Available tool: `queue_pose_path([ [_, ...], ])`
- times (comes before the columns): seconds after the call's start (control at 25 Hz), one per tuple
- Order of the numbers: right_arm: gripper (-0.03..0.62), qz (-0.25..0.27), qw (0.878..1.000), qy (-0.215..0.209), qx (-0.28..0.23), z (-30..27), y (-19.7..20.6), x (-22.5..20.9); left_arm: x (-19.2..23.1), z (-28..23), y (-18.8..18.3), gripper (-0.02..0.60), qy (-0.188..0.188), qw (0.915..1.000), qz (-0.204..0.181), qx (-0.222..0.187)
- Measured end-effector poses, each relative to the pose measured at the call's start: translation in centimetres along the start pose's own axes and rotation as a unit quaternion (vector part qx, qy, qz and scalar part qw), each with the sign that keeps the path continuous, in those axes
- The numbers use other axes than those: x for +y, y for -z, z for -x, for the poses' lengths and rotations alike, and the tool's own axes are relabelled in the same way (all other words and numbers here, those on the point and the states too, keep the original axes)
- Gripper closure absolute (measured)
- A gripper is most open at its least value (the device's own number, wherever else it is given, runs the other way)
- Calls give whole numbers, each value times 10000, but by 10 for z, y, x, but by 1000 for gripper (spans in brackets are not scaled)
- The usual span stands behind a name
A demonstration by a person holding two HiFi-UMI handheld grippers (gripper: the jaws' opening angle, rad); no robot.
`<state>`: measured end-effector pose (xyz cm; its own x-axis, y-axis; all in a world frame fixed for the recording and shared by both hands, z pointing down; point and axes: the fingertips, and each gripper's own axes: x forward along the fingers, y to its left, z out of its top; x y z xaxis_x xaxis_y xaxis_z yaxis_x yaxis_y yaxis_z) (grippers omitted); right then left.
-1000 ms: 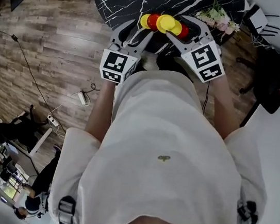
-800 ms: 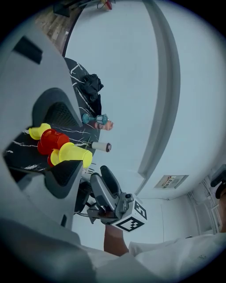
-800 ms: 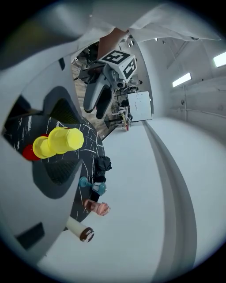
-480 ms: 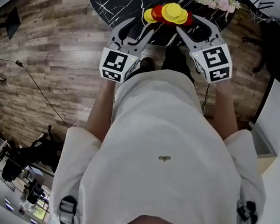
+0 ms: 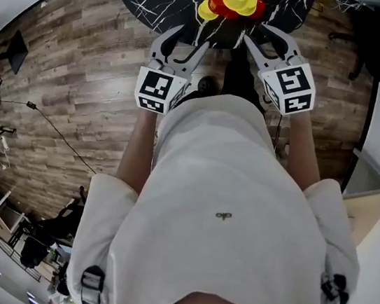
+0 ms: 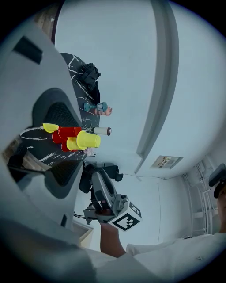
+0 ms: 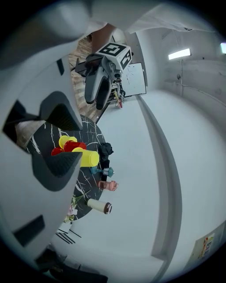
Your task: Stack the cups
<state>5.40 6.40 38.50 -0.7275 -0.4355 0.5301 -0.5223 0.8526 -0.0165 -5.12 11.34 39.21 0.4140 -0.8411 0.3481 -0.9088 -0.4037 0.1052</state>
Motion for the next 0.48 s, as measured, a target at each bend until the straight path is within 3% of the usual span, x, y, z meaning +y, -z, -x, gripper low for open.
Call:
queue_pose_path([
  [0.48,500,-274,9981,487,-259,38,9,41,-31,31,-6,379,499,9981,-305,-187],
])
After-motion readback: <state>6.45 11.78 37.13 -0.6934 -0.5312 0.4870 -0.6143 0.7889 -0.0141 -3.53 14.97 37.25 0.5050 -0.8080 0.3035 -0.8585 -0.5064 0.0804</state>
